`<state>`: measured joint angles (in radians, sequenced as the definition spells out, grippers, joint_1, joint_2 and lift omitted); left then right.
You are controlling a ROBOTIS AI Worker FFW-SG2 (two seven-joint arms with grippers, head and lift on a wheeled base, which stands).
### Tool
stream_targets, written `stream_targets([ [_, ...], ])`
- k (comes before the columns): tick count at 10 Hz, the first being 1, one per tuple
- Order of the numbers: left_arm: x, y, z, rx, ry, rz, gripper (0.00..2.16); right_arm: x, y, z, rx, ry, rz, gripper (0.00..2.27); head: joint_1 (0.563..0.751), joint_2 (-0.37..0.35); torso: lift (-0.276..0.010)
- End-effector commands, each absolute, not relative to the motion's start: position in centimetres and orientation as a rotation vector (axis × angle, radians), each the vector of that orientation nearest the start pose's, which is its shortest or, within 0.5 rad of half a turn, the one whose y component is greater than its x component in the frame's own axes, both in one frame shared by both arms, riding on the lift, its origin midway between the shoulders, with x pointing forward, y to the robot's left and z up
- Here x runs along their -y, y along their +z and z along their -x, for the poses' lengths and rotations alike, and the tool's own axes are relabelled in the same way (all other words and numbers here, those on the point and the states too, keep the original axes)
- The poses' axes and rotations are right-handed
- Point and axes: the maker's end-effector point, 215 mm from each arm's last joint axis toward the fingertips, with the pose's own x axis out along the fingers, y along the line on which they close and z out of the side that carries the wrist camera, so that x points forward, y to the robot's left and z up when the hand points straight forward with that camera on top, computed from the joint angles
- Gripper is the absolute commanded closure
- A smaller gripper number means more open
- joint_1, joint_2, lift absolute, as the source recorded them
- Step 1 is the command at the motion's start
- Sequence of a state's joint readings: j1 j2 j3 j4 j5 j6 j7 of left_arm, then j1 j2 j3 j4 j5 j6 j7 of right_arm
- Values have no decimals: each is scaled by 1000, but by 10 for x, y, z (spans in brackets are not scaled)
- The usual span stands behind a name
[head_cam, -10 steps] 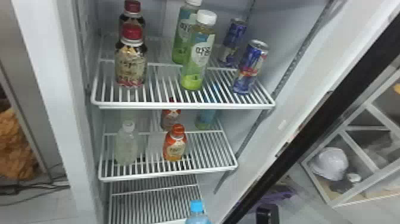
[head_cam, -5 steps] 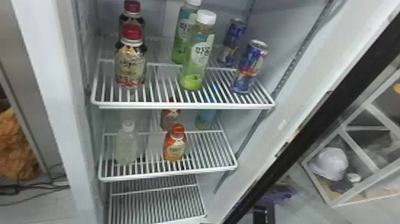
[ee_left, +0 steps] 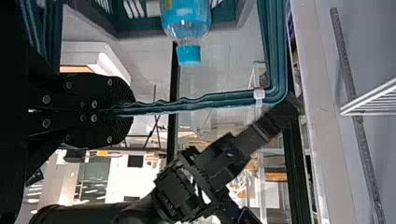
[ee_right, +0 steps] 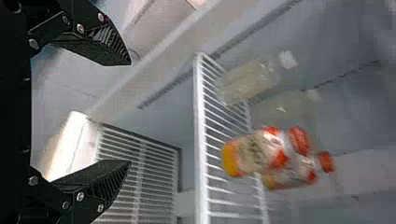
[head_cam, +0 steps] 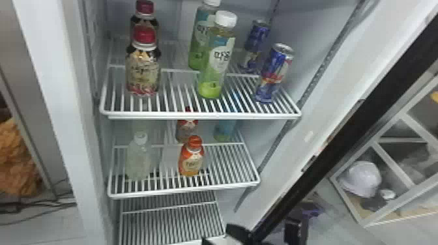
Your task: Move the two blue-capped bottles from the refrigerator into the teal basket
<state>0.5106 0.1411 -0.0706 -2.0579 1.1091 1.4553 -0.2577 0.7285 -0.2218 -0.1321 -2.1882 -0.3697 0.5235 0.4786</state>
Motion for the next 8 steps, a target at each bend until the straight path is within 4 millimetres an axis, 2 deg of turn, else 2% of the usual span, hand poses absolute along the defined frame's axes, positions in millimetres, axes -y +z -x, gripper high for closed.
stream_targets([
  [1,43,-437,-136,-1327,-1022,958,1188,205,-447,-346,-445,450,-238,289,695,-350,-136],
  [2,44,-437,-135,-1329,-1023,961,1188,217,-439,-368,-355,415,-228,289,695,-350,-136],
  [4,44,-437,-136,-1327,-1024,960,1188,239,-427,-400,-218,344,-213,288,695,-350,-136],
  [6,45,-436,-138,-1321,-1023,967,1188,250,-430,-420,-150,302,-203,291,695,-350,-136],
  [8,46,-436,-137,-1322,-1024,972,1187,249,-425,-440,-78,281,-201,294,695,-350,-136],
])
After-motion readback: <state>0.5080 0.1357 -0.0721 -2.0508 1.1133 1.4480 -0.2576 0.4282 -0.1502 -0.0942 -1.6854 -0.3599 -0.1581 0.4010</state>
